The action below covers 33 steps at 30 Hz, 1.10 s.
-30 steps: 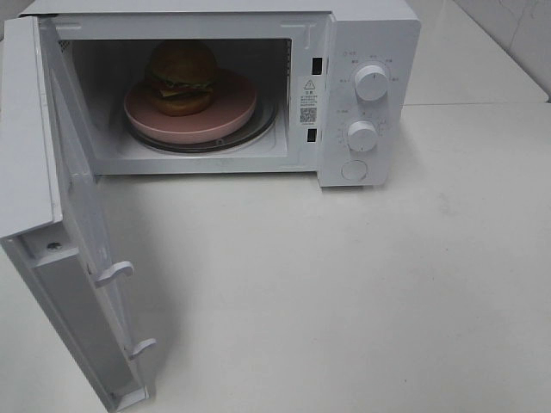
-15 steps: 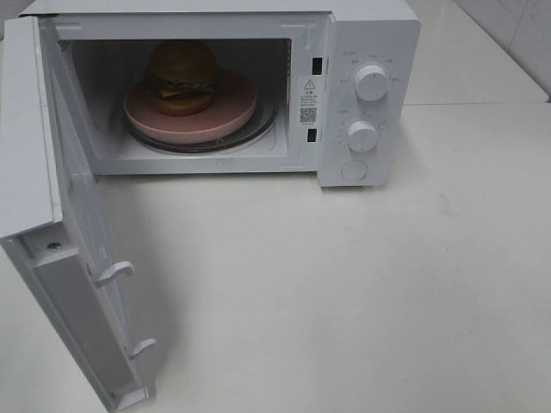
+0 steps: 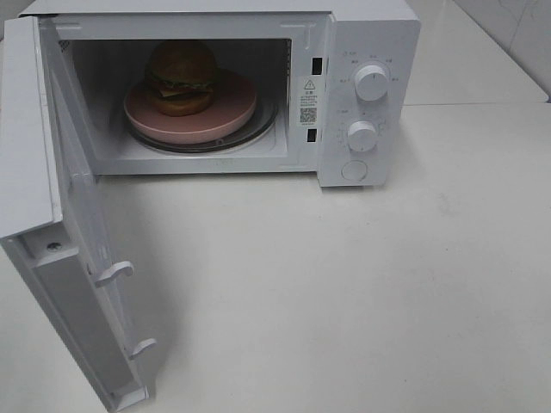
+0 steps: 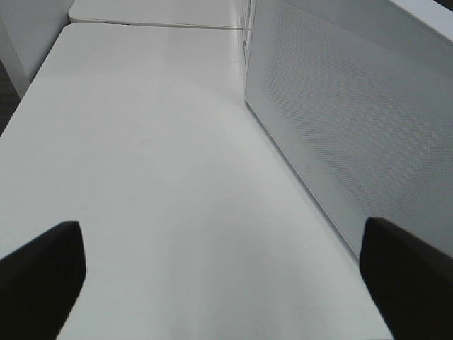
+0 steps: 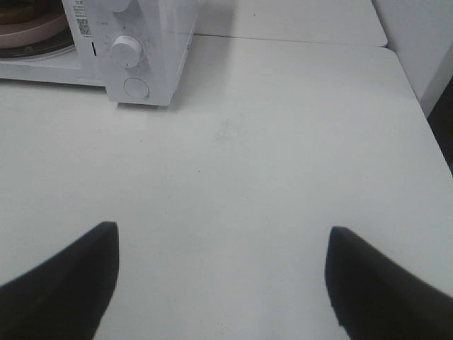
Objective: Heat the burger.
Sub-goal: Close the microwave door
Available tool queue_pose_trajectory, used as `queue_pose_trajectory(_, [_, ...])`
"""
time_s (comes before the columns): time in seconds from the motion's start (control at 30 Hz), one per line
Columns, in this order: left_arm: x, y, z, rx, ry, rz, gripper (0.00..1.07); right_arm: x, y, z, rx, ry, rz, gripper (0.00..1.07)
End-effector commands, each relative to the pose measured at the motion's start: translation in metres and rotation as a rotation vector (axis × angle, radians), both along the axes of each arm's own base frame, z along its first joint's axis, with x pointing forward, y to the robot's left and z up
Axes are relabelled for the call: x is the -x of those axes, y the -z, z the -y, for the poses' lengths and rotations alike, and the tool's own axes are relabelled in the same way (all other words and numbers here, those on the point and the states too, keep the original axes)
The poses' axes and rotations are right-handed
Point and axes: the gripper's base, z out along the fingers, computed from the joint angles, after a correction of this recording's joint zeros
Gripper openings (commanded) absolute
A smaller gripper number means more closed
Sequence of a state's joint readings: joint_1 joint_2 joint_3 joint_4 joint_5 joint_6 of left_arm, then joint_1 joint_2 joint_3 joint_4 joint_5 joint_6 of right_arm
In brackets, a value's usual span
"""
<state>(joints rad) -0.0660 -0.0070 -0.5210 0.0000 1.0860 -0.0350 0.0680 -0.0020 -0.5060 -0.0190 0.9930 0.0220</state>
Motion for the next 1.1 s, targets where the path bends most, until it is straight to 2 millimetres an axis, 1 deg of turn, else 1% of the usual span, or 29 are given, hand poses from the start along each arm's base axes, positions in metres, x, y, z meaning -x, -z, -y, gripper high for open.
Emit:
queue_pose_trajectory(0.03, [0.0017,-0.0002,0.0004,0.006,0.002,0.029,0.98,0.0039,0.0016,-0.0003,0.013,-0.003,0.025,0.76])
queue_pose_trajectory(1.1, [0.0017,-0.0002,0.0004,0.006,0.002,0.029,0.98,0.0039,0.0016,-0.0002,0.008,0.001,0.024,0.76])
